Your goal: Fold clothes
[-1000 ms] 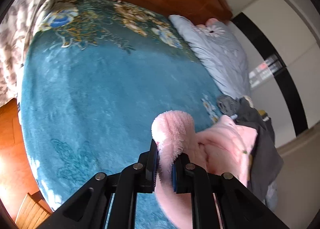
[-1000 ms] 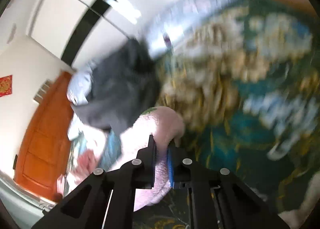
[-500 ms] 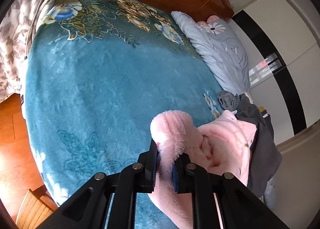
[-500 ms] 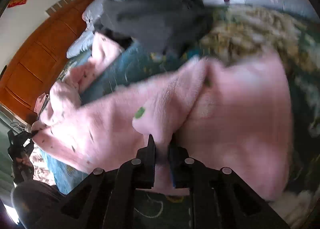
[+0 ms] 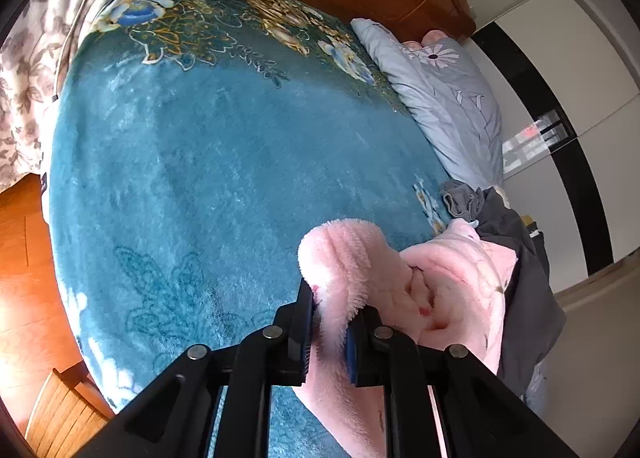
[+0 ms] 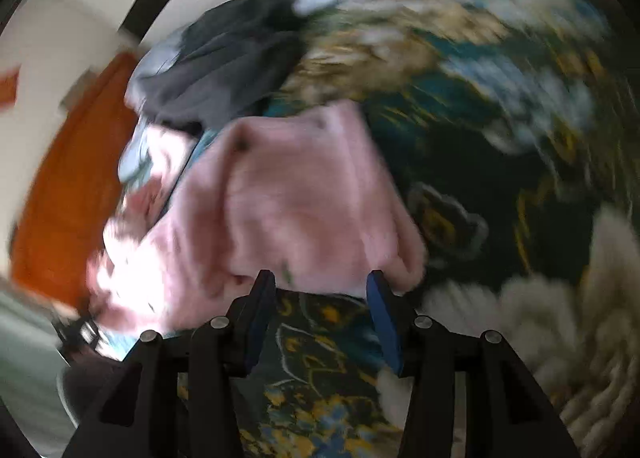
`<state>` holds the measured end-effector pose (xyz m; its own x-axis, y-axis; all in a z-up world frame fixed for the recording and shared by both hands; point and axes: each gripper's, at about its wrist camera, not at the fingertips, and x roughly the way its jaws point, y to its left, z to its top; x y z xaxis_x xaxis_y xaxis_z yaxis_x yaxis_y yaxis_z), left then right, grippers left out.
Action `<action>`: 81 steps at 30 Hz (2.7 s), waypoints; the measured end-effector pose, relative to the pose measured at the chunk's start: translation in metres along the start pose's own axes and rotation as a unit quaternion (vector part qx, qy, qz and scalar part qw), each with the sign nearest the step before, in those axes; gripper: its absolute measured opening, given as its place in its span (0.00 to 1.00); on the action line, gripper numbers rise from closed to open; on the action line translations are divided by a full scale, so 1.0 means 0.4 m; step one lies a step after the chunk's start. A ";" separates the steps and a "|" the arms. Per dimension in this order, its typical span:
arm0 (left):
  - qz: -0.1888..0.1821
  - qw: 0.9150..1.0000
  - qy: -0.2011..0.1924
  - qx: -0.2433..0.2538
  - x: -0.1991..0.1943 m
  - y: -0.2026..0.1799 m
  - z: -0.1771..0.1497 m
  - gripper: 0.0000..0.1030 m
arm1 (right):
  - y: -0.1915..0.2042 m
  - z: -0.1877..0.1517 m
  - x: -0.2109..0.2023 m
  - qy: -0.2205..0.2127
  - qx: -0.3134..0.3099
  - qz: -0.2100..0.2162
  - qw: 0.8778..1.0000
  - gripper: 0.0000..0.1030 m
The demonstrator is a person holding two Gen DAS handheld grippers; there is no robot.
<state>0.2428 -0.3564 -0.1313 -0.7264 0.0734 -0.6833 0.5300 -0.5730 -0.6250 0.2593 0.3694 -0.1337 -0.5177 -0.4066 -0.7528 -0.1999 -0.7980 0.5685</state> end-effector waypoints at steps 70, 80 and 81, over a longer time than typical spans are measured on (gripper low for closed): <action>0.011 1.000 0.024 -0.012 0.007 0.037 -0.010 0.14 | -0.349 0.121 -0.209 -0.180 0.221 -0.124 0.951 0.06; -0.045 0.998 -0.020 0.025 -0.105 0.021 0.017 0.11 | -0.265 0.001 -0.455 -0.253 0.165 -0.143 0.942 0.04; -0.038 0.999 -0.010 0.022 -0.094 0.038 0.012 0.11 | -0.275 -0.027 -0.473 -0.252 0.169 -0.153 0.940 0.04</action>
<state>0.2758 -0.3718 -0.1133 -0.7728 0.1018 -0.6264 0.4531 -0.6026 -0.6570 0.3881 0.5293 -0.0576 -0.7053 0.1498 -0.6929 -0.6119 -0.6222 0.4883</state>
